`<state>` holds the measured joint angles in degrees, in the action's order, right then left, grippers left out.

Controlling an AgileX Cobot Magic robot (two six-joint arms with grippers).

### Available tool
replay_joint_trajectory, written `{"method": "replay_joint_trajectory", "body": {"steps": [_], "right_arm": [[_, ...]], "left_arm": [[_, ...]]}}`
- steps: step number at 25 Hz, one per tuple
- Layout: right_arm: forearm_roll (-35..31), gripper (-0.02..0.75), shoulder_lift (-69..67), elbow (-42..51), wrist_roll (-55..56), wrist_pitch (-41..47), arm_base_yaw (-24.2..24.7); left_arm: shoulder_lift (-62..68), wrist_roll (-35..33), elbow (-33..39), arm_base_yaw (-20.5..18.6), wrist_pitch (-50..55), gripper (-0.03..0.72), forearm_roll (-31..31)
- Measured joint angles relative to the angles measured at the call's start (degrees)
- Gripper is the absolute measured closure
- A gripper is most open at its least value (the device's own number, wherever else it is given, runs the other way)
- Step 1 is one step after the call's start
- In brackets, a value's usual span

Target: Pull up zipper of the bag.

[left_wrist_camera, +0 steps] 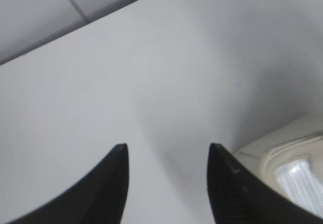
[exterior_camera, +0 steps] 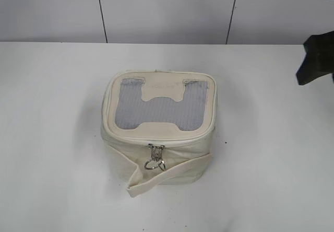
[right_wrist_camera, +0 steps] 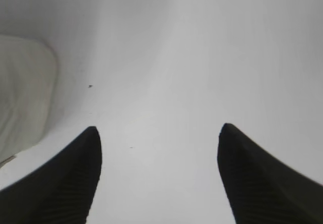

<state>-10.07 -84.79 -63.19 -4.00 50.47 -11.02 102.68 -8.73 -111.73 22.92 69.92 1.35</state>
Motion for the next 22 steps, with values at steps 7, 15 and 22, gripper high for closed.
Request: {"method": "replay_joint_trajectory", "body": {"steps": [7, 15, 22], "right_arm": [[2.8, 0.181, 0.0, 0.0, 3.5, 2.2, 10.3], [3.9, 0.181, 7.1, 6.5, 4.3, 4.0, 11.5], [3.8, 0.183, 24.0, 16.5, 4.4, 2.8, 9.7]], "left_arm": [[-15.8, 4.4, 21.2, -13.4, -0.1, 0.302, -2.5], [-42.5, 7.7, 47.7, -18.2, -11.0, 0.304, -2.6], [-65.8, 7.7, 65.9, -18.2, -13.4, 0.304, -1.0]]}}
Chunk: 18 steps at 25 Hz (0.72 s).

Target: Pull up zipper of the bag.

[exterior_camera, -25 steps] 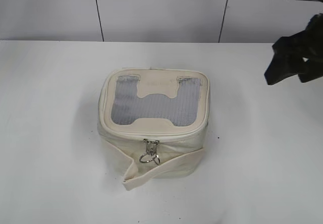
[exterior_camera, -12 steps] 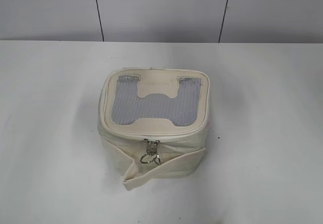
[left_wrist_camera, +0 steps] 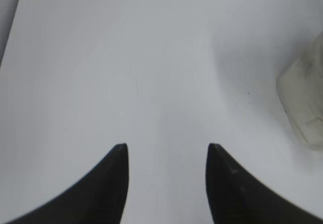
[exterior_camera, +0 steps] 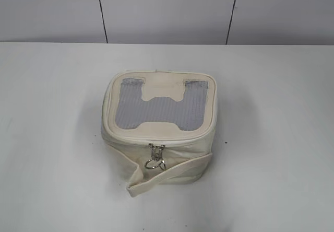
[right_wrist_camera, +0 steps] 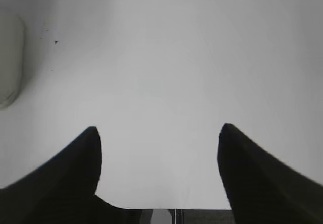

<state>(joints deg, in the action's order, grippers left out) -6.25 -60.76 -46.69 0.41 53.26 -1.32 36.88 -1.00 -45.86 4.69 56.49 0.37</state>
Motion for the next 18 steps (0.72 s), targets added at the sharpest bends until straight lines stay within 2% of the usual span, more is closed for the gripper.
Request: {"method": "replay_joint_trajectory", "body": {"steps": [6, 11, 18], "right_arm": [[0.4, 0.183, 19.7, 8.4, -2.6, -0.1, -0.6], [1.8, 0.183, 31.8, 13.1, -3.0, 1.1, -0.6], [2.0, 0.183, 41.6, 17.2, -3.1, 5.8, -0.6]], "left_arm": [[-17.3, 0.1, 10.3, 0.0, 2.7, 0.307, 3.7], [-28.3, 0.1, 12.6, 0.0, 5.5, 0.307, 3.9], [-35.8, 0.1, 13.0, 0.0, 7.1, 0.307, 3.9]]}}
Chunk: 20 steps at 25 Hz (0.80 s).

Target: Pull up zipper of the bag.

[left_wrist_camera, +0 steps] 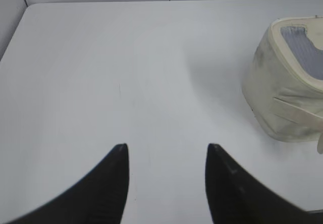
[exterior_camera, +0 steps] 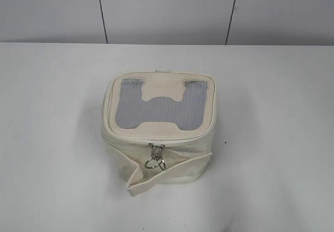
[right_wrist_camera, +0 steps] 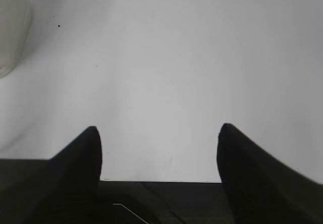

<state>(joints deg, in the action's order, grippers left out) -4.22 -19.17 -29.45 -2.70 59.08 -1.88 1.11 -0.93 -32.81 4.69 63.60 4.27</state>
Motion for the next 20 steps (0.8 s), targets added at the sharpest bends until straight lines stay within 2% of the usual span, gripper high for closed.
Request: {"method": "replay_joint_trajectory", "body": {"steps": [11, 20], "right_arm": [[-0.1, 0.183, 19.0, 0.6, -0.3, 0.9, 0.0], [0.0, 0.183, 19.6, 0.7, -0.3, 0.9, 0.0]], "left_arm": [[-0.9, -0.3, 2.0, 0.0, -3.0, 0.314, 0.3], [-0.9, -0.3, 2.0, 0.0, -3.2, 0.328, 0.4]]}}
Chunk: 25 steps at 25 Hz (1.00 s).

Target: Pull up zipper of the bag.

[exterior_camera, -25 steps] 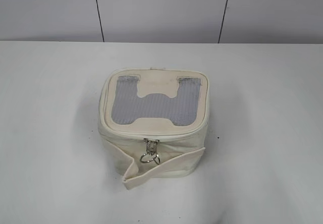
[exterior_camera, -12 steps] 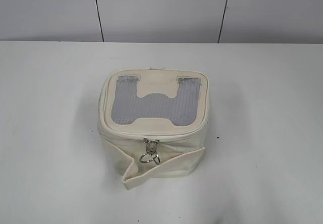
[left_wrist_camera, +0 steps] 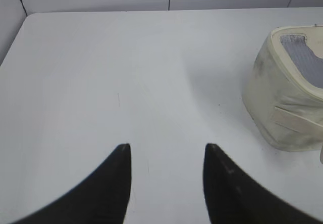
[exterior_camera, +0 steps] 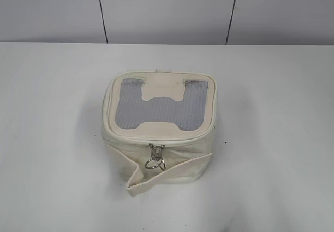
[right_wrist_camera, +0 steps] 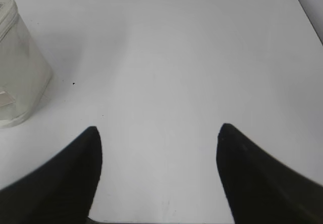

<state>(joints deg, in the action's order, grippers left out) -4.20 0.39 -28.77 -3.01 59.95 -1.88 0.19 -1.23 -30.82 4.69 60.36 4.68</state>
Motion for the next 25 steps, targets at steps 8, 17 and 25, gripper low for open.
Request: {"method": "replay_joint_trajectory", "body": {"steps": [8, 17, 25], "right_arm": [[0.0, 0.183, 0.0, 0.0, 0.0, 0.0, 0.0], [0.0, 0.183, 0.0, 0.0, 0.0, 0.0, 0.0], [0.0, 0.183, 0.0, 0.0, 0.0, 0.0, 2.4]], "left_arm": [[0.0, 0.0, 0.0, 0.0, 0.0, 0.328, 0.0], [0.0, 0.0, 0.1, 0.0, 0.0, 0.338, 0.0], [-0.5, 0.0, 0.1, -1.2, 0.0, 0.362, 0.0]]}}
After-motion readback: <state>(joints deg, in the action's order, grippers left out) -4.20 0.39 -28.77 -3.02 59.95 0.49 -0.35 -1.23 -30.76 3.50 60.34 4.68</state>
